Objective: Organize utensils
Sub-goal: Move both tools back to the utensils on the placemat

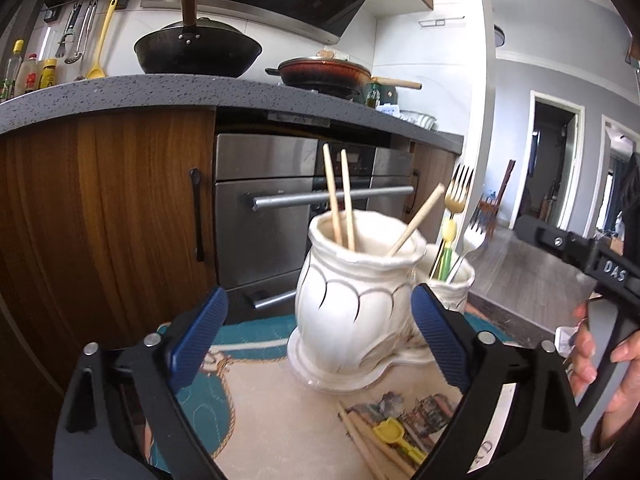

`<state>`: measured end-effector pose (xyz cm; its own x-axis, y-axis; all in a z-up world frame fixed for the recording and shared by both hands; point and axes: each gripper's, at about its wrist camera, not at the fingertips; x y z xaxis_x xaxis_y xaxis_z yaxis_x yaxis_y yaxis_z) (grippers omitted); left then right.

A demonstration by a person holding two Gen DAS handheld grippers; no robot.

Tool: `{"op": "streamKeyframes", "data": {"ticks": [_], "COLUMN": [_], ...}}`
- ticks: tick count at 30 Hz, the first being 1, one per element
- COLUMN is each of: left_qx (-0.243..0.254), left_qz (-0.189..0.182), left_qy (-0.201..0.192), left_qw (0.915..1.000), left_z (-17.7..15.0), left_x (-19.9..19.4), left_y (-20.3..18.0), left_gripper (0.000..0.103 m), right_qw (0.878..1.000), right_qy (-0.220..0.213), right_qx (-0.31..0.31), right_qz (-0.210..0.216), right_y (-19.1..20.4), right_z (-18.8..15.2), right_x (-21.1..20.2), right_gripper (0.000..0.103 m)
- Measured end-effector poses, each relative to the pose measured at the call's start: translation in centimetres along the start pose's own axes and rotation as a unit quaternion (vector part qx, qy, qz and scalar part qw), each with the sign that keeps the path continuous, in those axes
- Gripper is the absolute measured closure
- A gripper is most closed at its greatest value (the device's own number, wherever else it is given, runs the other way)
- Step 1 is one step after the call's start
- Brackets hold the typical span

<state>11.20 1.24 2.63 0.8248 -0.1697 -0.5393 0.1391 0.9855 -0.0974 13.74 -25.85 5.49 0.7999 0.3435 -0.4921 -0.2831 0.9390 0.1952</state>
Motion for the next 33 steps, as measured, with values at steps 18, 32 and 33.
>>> {"op": "streamKeyframes", "data": {"ticks": [18,32,33], "left_qx": [0.035,0.077,0.08], "left_qz": [0.058,0.041,0.036], "left_qy": [0.161,0.258,0.259], "left_qw": [0.9846,0.9622,0.962], "left_z": [-6.8,-9.5,-9.6], "left_x": [1.2,3.4,3.4], "left_y": [-1.6,-3.9,-4.0], "left_gripper": [0.006,0.035,0.037], "right_qw": [0.996,0.994,0.994], "right_qy": [0.086,0.089,0.091], "right_qx": [-0.027,-0.049,-0.05], "right_qz": [-0.021,-0.025,-0.025], "right_y": [0.2,0.9,1.0], "right_z": [-6.9,-6.8,-6.9], "right_x": [-0.4,0.3,0.4], "right_gripper": [0.005,0.005,0.005]}}
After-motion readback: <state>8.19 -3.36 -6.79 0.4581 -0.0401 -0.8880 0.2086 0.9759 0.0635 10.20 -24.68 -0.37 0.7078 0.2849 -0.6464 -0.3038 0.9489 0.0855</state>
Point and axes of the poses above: each gripper's, at about its wrist camera, not at the fingertips, and x roughly the way its jaws point, y to its left, z to its top, and after that the axes turned 12 degrees about y, right-handed
